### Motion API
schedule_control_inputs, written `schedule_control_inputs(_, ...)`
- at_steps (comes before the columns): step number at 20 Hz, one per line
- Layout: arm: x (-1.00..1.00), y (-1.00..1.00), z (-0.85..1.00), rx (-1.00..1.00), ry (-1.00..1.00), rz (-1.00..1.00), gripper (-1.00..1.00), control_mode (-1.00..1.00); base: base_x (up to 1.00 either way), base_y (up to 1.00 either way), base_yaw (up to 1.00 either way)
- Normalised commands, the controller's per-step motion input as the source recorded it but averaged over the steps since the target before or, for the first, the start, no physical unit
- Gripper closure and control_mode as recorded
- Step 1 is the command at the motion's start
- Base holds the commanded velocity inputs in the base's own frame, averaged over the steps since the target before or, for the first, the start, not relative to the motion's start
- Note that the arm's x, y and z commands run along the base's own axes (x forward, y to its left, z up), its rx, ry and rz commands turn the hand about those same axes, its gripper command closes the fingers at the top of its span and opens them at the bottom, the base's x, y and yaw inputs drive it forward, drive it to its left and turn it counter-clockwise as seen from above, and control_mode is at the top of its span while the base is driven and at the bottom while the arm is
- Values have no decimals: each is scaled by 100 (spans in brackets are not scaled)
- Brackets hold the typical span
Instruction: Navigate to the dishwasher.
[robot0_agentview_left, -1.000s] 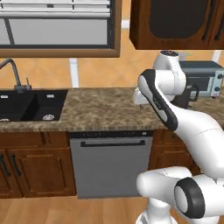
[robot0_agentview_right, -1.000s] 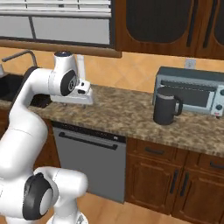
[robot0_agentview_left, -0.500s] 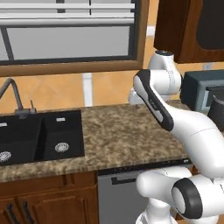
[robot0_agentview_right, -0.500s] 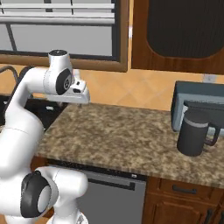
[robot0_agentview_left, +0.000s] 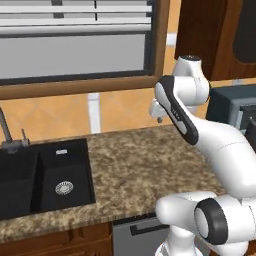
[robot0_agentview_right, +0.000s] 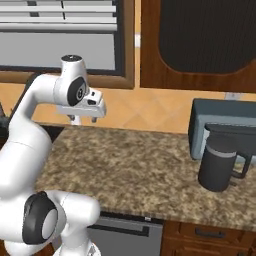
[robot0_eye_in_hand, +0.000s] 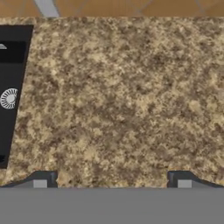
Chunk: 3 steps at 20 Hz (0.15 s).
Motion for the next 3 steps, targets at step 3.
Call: schedule_control_inputs(3,0,0,0,0,0,0,-100,100,57,0,-9)
